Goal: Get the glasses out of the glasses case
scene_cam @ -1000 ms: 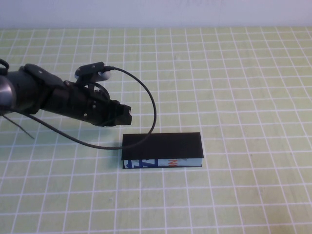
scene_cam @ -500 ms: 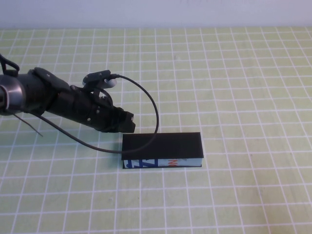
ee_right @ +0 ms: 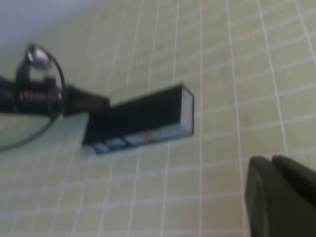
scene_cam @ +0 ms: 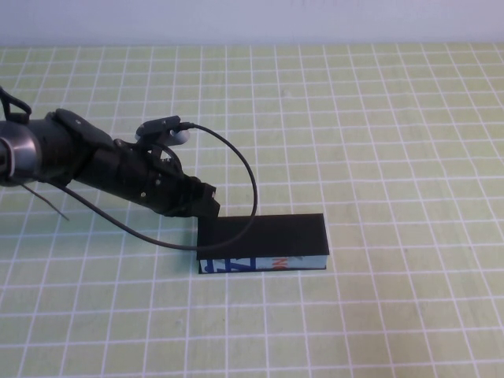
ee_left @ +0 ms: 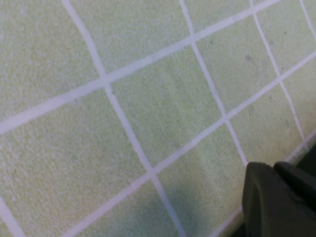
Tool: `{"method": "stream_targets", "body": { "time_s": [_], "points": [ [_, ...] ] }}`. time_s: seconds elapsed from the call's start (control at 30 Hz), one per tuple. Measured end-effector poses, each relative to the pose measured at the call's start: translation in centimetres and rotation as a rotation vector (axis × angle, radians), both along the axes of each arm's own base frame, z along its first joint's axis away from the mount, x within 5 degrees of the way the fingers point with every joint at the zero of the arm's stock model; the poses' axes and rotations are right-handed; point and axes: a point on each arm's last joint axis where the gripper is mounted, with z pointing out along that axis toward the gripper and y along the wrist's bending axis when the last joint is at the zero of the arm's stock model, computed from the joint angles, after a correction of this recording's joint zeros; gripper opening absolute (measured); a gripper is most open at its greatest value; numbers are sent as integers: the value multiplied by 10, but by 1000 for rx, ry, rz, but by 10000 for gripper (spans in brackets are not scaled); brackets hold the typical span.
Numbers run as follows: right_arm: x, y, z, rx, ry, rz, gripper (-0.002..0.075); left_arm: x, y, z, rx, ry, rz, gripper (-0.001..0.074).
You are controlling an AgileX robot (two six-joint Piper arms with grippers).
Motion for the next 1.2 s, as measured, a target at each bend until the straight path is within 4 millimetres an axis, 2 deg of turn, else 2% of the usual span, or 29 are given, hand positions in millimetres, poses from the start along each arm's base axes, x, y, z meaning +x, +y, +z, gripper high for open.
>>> {"method": "stream_targets", "body": {
  "time_s": [0.13, 0.3, 0.4, 0.5, 0.6, 0.7, 0.83, 0.9, 1.07, 1.2],
  "points": [
    [35, 10, 18, -166, 185, 176, -18, -1, 0, 0, -1, 7, -10, -4],
    [88, 23, 32, -264, 249, 342, -18, -1, 0, 0, -1, 11, -6, -4],
    [118, 43, 32, -300, 280, 445, -18, -1, 0, 0, -1, 12, -5, -4],
    [137, 77, 34, -365, 257, 568, -18, -1, 0, 0, -1, 12, -5, -4],
    [146, 116, 32, -480, 199, 702, -18, -1, 0, 0, -1, 11, -3, -4],
    [150, 153, 24, -669, 120, 842, -18, 0, 0, 0, 2, 6, 2, -4],
    [156, 187, 10, -901, 5, 982, 5, 0, 0, 0, 4, 2, 6, -4],
    [160, 198, 2, -965, -42, 1030, 50, 0, 0, 0, 4, 2, 6, -4],
    [175, 215, -19, -1057, -128, 1088, 243, 0, 0, 0, 4, 2, 6, -4],
    [184, 223, -33, -1106, -193, 1112, 288, 0, 0, 0, 4, 2, 6, -4]
  ]
}}
